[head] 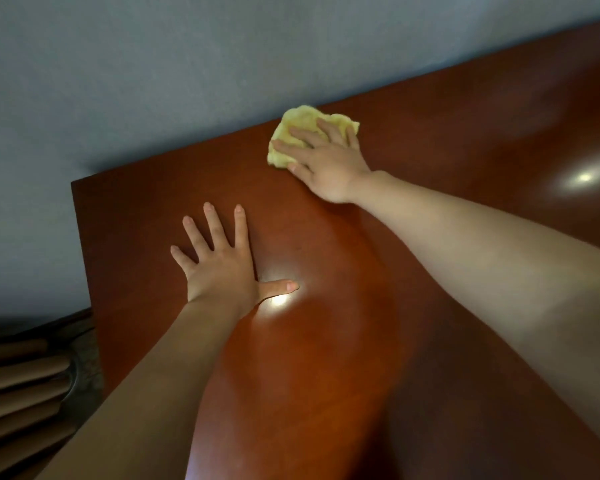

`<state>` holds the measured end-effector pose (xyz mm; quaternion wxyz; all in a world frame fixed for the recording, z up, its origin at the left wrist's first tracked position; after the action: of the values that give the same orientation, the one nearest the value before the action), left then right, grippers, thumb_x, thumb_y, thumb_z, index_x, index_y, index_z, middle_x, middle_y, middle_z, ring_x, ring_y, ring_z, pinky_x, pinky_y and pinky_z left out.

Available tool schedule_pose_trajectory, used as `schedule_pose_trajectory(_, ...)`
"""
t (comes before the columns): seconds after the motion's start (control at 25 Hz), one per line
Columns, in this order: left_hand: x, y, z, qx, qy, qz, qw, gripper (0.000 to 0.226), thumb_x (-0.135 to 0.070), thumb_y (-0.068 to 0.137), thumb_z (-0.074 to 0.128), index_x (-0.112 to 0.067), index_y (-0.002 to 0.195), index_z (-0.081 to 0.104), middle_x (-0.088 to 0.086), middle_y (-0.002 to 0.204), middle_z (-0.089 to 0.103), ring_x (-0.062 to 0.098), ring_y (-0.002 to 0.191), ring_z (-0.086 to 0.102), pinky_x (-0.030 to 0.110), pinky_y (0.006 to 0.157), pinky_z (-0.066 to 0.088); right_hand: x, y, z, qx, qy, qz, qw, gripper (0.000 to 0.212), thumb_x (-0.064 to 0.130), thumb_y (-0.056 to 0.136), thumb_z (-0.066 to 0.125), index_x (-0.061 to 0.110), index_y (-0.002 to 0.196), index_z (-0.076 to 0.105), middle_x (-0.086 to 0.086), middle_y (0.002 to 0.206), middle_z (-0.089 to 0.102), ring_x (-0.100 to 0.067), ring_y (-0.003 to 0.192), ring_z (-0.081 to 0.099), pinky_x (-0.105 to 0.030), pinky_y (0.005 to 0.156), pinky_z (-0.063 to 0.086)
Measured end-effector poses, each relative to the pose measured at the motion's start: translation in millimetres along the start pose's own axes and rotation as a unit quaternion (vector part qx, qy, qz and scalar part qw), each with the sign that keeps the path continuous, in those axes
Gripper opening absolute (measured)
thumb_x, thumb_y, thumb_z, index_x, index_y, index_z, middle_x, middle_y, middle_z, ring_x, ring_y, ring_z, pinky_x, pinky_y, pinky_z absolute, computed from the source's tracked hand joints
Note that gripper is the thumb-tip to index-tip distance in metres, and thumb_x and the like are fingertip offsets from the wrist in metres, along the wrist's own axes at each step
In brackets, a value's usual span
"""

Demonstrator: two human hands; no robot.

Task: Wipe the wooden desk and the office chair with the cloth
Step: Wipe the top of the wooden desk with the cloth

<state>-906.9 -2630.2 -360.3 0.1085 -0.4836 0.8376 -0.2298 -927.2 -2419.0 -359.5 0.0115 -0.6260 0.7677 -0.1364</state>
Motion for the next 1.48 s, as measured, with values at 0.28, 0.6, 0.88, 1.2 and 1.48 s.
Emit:
schedule_pose_trajectory(0.28,-1,-4,-4,0.020,-0.015,0.001,1.000,0.143,-0.094,0.028,0.015,-0.022,0.142,-0.031,0.018,0.151,-0.031,0.046,0.139,-0.019,0.064,0.109,0.008,1,-109,14,0.013,-0.033,-0.183,0.982,0.044,0.047,0.097,0.034,0.045,0.141,0.034,0.011,0.153,0.029,-0.030,0.144,0.012,-0.051,0.114,0.007)
schedule_pose_trajectory(0.6,-1,-3,-4,0.021,-0.013,0.001,1.000,0.144,-0.093,0.023,0.009,-0.022,0.139,-0.035,0.019,0.149,-0.033,0.047,0.138,-0.020,0.065,0.109,0.008,-102,-125,-4,0.006,-0.066,-0.001,0.998,0.051,0.053,0.091,0.031,0.046,0.142,0.029,0.009,0.152,0.031,-0.027,0.140,0.022,-0.051,0.110,0.025)
schedule_pose_trajectory(0.88,-3,-1,-4,0.033,-0.013,0.002,0.999,0.141,-0.093,0.033,0.020,-0.019,0.140,-0.035,0.021,0.149,-0.033,0.048,0.138,-0.020,0.065,0.108,0.008,-152,-51,-13,0.012,-0.011,0.231,0.973,0.049,0.051,0.098,0.021,0.049,0.146,0.010,0.009,0.159,0.007,-0.033,0.145,0.004,-0.055,0.115,0.009)
schedule_pose_trajectory(1.2,-4,0,-3,0.031,-0.016,0.008,0.999,0.139,-0.092,0.035,0.020,-0.018,0.139,-0.036,0.022,0.147,-0.034,0.050,0.136,-0.023,0.066,0.108,0.006,-58,37,-19,0.070,0.044,0.171,0.982,0.049,0.049,0.099,0.018,0.046,0.147,0.008,0.006,0.159,-0.004,-0.033,0.145,-0.007,-0.062,0.112,0.004)
schedule_pose_trajectory(1.48,-4,1,-2,0.037,-0.009,0.002,0.999,0.138,-0.093,0.043,0.029,-0.018,0.140,-0.034,0.021,0.149,-0.034,0.048,0.137,-0.022,0.066,0.108,0.007,88,38,-8,0.098,0.029,-0.003,0.995,0.046,0.048,0.099,0.021,0.051,0.145,0.014,0.013,0.159,-0.002,-0.036,0.143,-0.010,-0.070,0.106,0.002)
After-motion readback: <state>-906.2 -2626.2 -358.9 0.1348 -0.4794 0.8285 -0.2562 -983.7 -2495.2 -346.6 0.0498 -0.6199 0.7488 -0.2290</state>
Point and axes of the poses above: each hand's wrist, its own y-axis towards the middle knuckle, its own z-axis out of the palm, x = y × z, the point moved 3 cm from there along y, towards the middle knuckle
